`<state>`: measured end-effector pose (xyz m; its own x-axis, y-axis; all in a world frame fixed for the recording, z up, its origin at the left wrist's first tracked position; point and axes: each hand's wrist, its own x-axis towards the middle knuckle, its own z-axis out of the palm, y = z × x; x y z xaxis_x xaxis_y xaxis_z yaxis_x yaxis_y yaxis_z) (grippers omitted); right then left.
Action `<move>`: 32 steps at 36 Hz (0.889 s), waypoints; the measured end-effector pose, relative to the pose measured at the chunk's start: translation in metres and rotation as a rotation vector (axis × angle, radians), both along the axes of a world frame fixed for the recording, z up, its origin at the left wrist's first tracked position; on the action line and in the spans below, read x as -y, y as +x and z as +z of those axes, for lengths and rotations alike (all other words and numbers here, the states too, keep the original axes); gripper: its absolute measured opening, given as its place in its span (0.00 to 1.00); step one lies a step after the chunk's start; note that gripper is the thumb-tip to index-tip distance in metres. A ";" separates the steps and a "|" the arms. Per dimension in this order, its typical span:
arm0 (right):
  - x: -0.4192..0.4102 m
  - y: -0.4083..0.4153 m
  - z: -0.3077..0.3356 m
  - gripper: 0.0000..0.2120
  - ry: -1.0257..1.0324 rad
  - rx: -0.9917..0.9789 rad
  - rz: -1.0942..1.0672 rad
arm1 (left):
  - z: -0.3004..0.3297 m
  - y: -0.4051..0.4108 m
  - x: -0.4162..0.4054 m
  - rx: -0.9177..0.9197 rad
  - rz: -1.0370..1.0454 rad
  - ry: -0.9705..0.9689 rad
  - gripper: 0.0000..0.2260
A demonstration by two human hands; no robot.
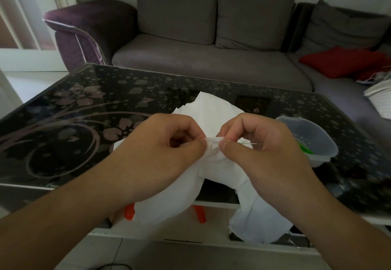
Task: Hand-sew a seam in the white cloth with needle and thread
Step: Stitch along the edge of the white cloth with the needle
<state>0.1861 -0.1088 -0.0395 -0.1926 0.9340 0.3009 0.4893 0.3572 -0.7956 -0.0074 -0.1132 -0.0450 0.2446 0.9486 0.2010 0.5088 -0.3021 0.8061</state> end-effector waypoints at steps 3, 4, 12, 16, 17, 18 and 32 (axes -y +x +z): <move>-0.001 0.001 0.000 0.09 -0.030 -0.027 0.015 | 0.000 0.000 0.001 -0.003 -0.004 -0.012 0.05; -0.002 0.001 0.001 0.08 -0.045 -0.040 0.026 | 0.000 0.000 0.000 0.001 -0.007 -0.017 0.05; -0.002 0.003 0.003 0.07 -0.103 -0.066 0.062 | 0.000 0.000 -0.001 -0.004 -0.008 -0.024 0.06; -0.002 0.004 0.005 0.06 -0.130 -0.095 0.076 | -0.001 0.000 -0.001 0.006 -0.003 -0.024 0.06; -0.002 0.004 0.005 0.06 -0.136 -0.099 0.077 | -0.001 0.000 -0.001 0.011 -0.003 -0.028 0.06; -0.002 0.004 0.005 0.05 -0.141 -0.099 0.075 | 0.000 -0.001 -0.001 0.014 -0.004 -0.032 0.06; -0.003 0.002 0.003 0.05 -0.120 -0.069 0.059 | 0.001 -0.001 0.001 0.042 -0.020 -0.054 0.07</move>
